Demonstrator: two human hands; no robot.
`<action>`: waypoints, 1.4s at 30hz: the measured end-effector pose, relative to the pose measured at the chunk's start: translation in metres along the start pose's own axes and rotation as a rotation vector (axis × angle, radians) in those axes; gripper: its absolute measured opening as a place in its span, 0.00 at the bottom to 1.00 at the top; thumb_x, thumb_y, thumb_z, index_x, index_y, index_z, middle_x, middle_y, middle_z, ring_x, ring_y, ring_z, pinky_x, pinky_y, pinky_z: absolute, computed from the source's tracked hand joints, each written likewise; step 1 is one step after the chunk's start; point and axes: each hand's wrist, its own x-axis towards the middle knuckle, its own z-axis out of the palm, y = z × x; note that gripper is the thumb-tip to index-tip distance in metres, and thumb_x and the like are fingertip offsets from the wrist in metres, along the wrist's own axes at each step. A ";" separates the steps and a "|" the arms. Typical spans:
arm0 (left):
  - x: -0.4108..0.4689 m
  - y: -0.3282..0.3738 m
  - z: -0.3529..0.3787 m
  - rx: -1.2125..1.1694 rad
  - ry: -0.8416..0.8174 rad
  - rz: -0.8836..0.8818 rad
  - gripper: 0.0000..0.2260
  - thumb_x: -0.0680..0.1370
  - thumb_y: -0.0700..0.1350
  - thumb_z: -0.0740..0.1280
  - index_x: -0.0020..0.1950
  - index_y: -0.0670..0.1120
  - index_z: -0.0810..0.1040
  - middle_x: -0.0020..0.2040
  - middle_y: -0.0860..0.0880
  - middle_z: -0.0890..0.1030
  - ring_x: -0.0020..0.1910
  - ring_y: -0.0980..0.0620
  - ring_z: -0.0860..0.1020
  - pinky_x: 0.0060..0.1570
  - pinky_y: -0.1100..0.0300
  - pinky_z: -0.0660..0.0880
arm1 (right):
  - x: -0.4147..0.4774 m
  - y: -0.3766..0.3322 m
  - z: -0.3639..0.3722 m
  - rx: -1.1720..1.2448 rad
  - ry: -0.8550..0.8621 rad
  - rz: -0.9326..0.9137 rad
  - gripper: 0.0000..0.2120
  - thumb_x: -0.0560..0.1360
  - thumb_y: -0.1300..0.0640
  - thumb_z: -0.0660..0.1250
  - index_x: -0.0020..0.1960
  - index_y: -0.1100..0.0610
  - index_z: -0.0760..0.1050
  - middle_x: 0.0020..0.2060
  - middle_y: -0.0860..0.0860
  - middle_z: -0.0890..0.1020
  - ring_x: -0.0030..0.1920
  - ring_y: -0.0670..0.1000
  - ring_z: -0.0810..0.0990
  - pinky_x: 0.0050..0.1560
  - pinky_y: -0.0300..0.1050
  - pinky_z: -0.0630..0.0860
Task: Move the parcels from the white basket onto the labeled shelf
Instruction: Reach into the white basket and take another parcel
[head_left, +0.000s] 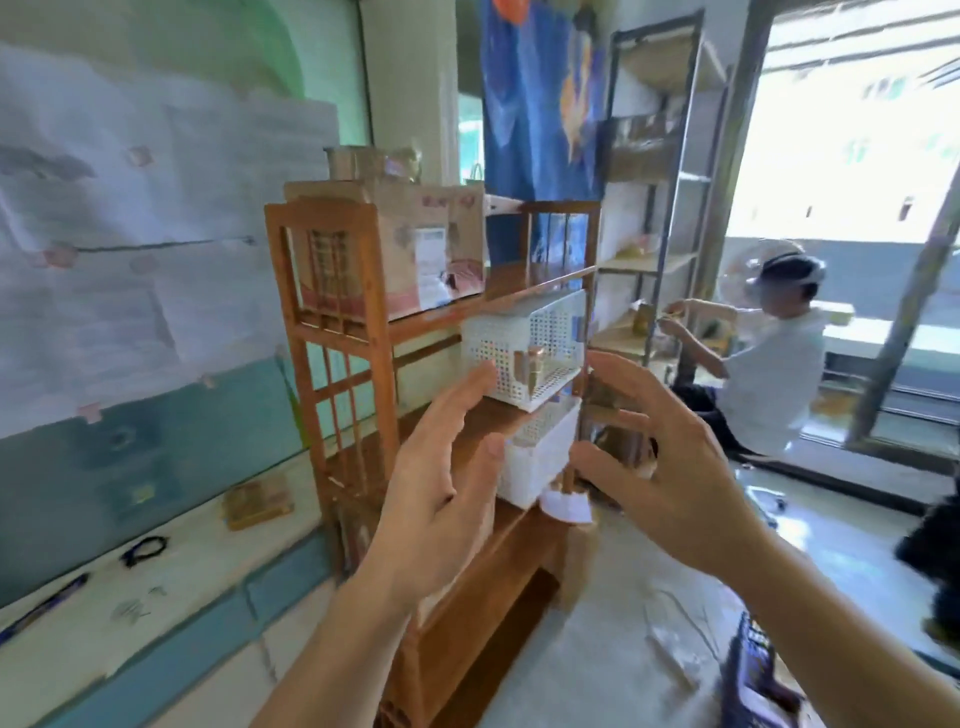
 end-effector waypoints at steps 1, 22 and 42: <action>0.018 -0.004 0.023 -0.037 -0.014 -0.009 0.22 0.83 0.50 0.60 0.77 0.52 0.69 0.77 0.58 0.70 0.75 0.66 0.66 0.66 0.74 0.64 | 0.010 0.018 -0.014 -0.011 0.011 0.015 0.35 0.70 0.41 0.68 0.76 0.45 0.67 0.69 0.43 0.78 0.69 0.49 0.78 0.67 0.59 0.75; 0.297 -0.281 0.217 -0.118 0.016 -0.153 0.25 0.78 0.61 0.60 0.76 0.61 0.68 0.71 0.75 0.70 0.72 0.71 0.68 0.63 0.78 0.65 | 0.269 0.351 0.032 0.014 -0.063 0.112 0.33 0.71 0.43 0.72 0.75 0.45 0.68 0.71 0.39 0.75 0.71 0.41 0.73 0.69 0.51 0.74; 0.347 -0.393 0.270 -0.105 0.253 -0.386 0.23 0.82 0.49 0.58 0.78 0.47 0.69 0.77 0.55 0.72 0.78 0.55 0.66 0.74 0.48 0.65 | 0.409 0.539 0.199 0.109 -0.356 0.221 0.29 0.63 0.45 0.76 0.63 0.40 0.73 0.55 0.44 0.75 0.54 0.46 0.79 0.49 0.31 0.70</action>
